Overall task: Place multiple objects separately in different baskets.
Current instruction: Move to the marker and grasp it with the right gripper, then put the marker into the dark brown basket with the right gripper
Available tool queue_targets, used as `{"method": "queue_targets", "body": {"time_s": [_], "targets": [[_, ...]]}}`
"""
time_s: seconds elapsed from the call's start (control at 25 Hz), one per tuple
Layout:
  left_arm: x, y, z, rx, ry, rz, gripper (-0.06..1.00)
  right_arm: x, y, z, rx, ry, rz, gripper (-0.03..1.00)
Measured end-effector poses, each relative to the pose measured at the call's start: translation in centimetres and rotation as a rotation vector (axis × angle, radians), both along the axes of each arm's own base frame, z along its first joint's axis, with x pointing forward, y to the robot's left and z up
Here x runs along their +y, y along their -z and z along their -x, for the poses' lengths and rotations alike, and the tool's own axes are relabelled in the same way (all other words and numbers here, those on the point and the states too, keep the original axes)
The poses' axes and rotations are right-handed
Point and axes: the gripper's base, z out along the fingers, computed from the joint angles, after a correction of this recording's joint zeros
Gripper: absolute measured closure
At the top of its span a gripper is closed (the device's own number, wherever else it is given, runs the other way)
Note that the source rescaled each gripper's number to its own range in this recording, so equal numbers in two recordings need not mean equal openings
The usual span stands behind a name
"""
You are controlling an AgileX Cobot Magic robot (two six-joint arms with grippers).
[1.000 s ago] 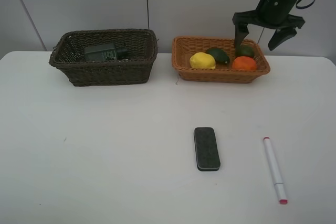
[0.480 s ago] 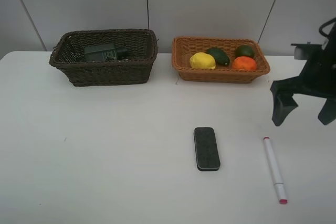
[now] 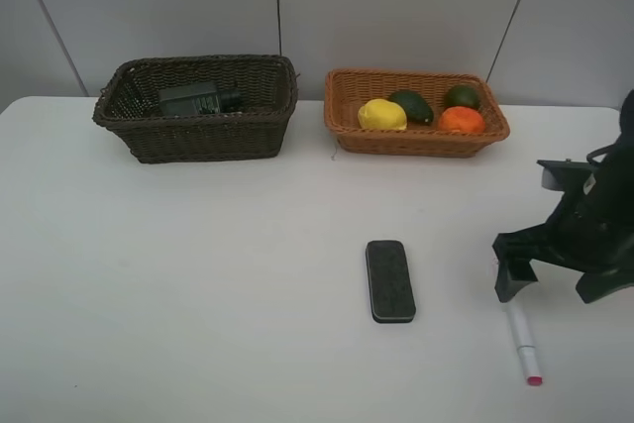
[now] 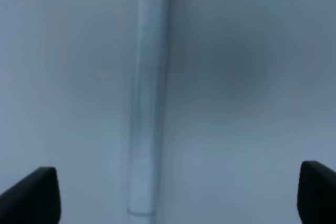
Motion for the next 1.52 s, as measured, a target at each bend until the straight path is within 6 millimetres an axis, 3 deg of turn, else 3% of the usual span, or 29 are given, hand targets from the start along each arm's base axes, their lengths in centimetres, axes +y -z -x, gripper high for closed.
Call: {"method": "queue_targets", "body": {"time_s": [0.4,0.48,0.68,0.76,1.08,1.24,1.4,1.52], "targets": [[0.0,0.0,0.0,0.000,0.000,0.000,-0.05,0.2,3.4,-1.2,0.012,0.000,0.002,0.02],[0.0,0.0,0.0,0.000,0.000,0.000,-0.05,0.2,3.6,-1.3,0.009,0.000,0.002,0.14],[0.0,0.0,0.0,0.000,0.000,0.000,-0.05,0.2,3.7,-1.3,0.007,-0.011,0.008,0.78],[0.0,0.0,0.0,0.000,0.000,0.000,-0.05,0.1,3.7,-1.3,0.010,-0.022,0.016,0.95],[0.0,0.0,0.0,0.000,0.000,0.000,-0.05,0.0,3.4,-1.1,0.050,-0.021,0.024,0.97],[0.0,0.0,0.0,0.000,0.000,0.000,-0.05,0.4,0.1,-2.4,-0.005,-0.040,-0.003,0.97],[0.0,0.0,0.0,0.000,0.000,0.000,-0.05,1.7,-6.3,-5.8,-0.199,-0.073,-0.088,0.97],[0.0,0.0,0.0,0.000,0.000,0.000,-0.05,4.1,-10.6,-8.5,-0.369,-0.164,-0.161,0.97]]}}
